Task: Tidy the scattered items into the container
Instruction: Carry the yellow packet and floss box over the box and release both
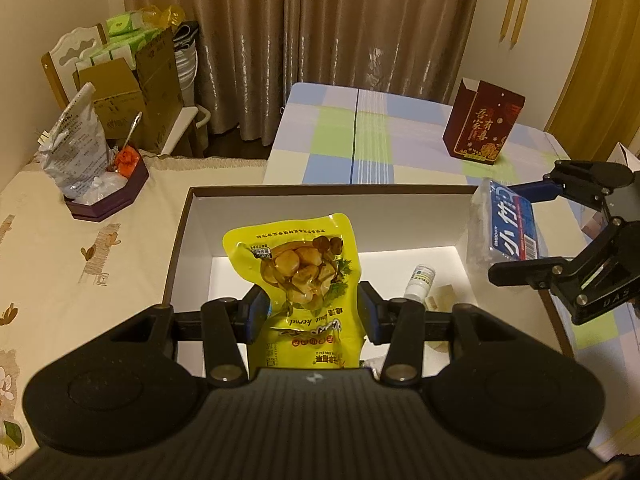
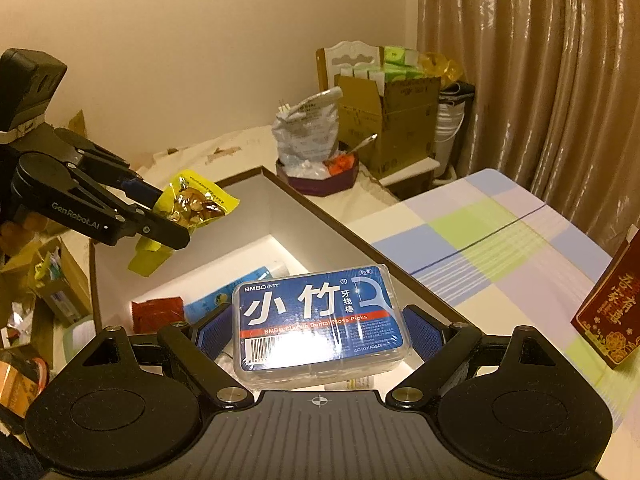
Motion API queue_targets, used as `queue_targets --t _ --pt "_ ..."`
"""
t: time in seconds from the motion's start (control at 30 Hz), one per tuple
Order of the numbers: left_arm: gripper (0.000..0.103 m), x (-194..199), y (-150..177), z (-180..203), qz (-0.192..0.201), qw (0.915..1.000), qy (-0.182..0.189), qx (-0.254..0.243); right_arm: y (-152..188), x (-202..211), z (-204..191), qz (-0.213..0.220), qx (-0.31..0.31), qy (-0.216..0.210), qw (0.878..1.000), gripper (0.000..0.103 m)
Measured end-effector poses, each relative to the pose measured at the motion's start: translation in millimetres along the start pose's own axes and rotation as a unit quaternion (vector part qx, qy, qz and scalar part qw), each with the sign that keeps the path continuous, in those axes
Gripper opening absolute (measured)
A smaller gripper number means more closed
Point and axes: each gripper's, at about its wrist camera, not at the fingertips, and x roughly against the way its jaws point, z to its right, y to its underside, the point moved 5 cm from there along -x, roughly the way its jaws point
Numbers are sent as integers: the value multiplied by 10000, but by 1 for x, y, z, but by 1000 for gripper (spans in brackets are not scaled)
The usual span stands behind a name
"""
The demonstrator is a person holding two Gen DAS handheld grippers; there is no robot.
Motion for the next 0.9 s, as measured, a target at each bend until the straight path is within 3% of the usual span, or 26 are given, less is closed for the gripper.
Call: queue_targets --t 0.57,0.77,0.9 --pt "43 -67 16 -9 -754 9970 165 13 12 -13 10 -259 -150 -31 9995 92" --pt "58 -88 23 -14 -1175 9928 114 184 12 -17 9 -301 -174 -40 9994 92" --pt "71 -85 25 -18 -1173 9927 150 250 13 -22 9 -363 -184 -46 9992 92"
